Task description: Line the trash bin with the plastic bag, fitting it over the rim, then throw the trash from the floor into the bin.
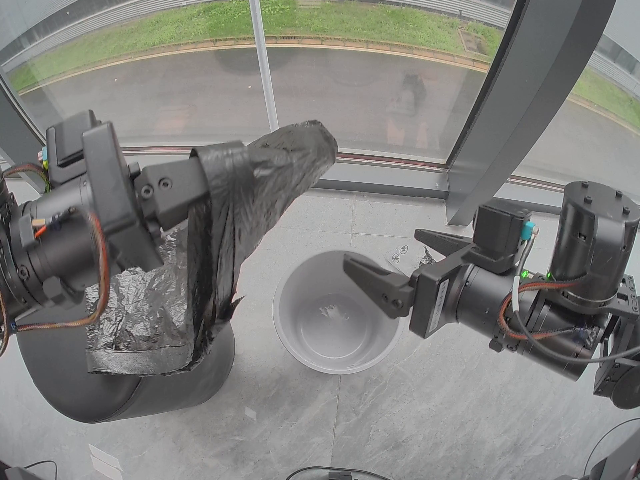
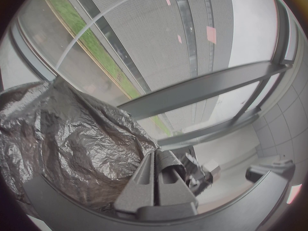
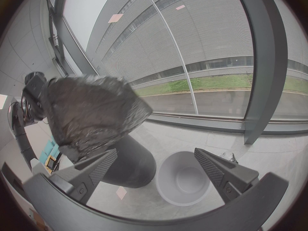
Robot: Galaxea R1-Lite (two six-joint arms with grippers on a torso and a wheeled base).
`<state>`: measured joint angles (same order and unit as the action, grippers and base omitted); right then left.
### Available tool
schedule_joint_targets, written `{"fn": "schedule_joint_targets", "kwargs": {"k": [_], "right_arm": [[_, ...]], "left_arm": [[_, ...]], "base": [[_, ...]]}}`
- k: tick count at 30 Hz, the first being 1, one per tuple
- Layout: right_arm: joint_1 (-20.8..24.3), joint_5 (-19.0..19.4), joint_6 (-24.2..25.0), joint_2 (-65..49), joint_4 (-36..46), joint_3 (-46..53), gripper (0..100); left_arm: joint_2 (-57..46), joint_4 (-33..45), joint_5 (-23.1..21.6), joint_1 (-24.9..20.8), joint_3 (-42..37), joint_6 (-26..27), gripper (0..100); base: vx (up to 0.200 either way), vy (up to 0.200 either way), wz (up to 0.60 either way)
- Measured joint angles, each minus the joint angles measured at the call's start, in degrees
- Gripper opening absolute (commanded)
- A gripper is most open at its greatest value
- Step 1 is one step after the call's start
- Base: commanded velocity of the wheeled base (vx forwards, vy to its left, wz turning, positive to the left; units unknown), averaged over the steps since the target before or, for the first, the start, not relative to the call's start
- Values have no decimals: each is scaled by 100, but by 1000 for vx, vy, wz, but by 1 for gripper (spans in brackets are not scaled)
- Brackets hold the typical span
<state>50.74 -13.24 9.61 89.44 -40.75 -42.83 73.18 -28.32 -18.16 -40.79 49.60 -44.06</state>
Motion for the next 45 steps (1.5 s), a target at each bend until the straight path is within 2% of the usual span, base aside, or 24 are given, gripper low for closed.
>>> {"fn": "schedule_joint_targets", "kwargs": {"k": [3,6,9,14,17,20,30,39,45], "right_arm": [[224,-44,-1,68,11,-9,100],[446,-79,-1,122,17,9,100],[592,-99,18,173,4,71,100],[736,-101,73,333,-121,295,100],[794,-110,95,529,-519,411,100],[861,-116,101,750,-897,482,100],[944,-134,110,1154,-1023,706,100],[935,-578,66,1381,-1035,779,100],[920,-630,44,1568,-1031,728,100]], "left_arm": [[149,-28,607,-276,310,-140,0],[313,13,846,-581,612,-228,0],[402,71,670,-808,720,-223,0],[389,115,-247,-1003,635,152,0],[367,119,-400,-1036,627,282,0],[383,122,-358,-1034,758,271,0],[684,133,574,-1019,1313,-67,0],[777,161,642,-1040,1379,-66,0],[777,202,631,-1006,1373,0,0]], "base": [[0,0,0],[0,0,0],[0,0,0],[0,0,0],[0,0,0],[0,0,0],[0,0,0],[0,0,0],[0,0,0]]}}
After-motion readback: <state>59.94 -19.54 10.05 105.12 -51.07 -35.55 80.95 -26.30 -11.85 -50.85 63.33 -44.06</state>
